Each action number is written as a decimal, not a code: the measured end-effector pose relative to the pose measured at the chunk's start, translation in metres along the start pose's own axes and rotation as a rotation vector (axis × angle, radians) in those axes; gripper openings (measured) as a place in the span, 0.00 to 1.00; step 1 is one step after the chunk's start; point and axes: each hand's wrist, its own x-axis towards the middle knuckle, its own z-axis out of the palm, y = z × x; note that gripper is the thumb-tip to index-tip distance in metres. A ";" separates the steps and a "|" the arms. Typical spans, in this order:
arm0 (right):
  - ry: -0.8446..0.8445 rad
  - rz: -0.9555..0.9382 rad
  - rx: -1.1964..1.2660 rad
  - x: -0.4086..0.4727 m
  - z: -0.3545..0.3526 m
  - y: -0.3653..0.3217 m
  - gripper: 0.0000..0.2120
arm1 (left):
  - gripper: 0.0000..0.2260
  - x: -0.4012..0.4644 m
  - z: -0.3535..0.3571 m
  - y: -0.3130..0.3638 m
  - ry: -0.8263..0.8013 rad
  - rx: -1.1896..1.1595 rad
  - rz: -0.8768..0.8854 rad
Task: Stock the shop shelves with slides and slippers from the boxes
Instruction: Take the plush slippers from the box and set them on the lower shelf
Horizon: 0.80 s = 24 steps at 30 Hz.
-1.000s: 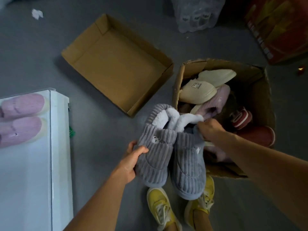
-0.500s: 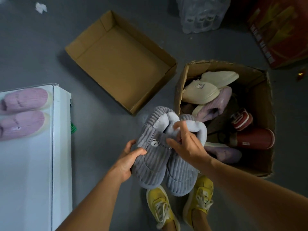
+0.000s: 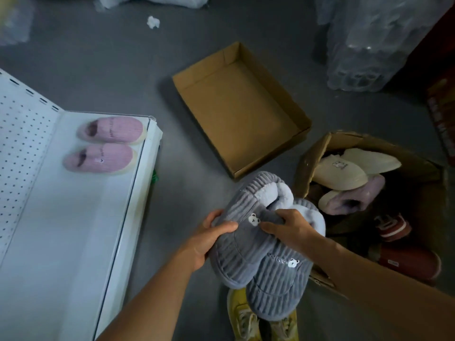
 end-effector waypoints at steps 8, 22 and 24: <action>-0.028 -0.042 0.062 -0.028 -0.003 -0.082 0.13 | 0.27 -0.084 -0.013 -0.001 -0.022 -0.593 0.001; -0.126 -0.230 -0.099 -0.131 0.027 -0.191 0.18 | 0.31 -0.228 -0.025 -0.016 0.107 -0.838 0.005; -0.180 -0.252 -0.103 -0.151 0.032 -0.206 0.16 | 0.22 -0.253 -0.023 -0.020 0.117 -0.911 0.046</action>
